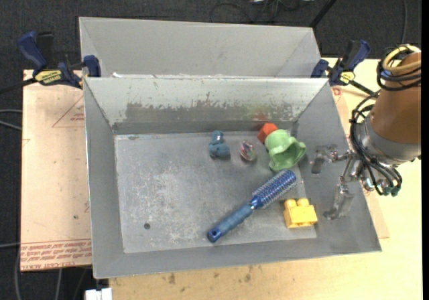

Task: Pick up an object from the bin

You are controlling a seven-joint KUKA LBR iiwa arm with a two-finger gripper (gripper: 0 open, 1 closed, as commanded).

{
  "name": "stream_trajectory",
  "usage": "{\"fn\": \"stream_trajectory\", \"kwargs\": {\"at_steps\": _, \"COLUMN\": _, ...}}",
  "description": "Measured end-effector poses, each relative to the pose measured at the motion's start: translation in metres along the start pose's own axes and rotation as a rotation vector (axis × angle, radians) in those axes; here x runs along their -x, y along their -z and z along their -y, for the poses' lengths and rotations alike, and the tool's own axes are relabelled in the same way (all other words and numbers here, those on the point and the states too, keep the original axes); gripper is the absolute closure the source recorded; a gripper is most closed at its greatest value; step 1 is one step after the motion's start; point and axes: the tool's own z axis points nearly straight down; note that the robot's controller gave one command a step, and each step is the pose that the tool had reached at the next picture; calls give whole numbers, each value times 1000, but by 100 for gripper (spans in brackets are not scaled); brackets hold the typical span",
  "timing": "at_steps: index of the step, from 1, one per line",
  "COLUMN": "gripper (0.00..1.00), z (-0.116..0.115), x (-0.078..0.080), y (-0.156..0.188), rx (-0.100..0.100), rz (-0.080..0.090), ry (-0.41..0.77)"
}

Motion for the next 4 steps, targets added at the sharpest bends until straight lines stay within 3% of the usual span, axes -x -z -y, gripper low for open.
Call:
{"fn": "stream_trajectory", "kwargs": {"at_steps": 1, "gripper": 0, "z": 22, "x": 15, "y": 7, "rx": -3, "rz": 11, "ry": 13}}
{"fn": "stream_trajectory", "kwargs": {"at_steps": 2, "gripper": 0, "z": -16, "x": 62, "y": -131, "rx": 1, "rz": 4, "ry": 248}}
{"fn": "stream_trajectory", "kwargs": {"at_steps": 3, "gripper": 0, "z": -24, "x": 92, "y": -159, "rx": -1, "rz": 11, "ry": 261}}
{"fn": "stream_trajectory", "kwargs": {"at_steps": 4, "gripper": 100, "z": -24, "x": 91, "y": -159, "rx": -2, "rz": 8, "ry": 260}}
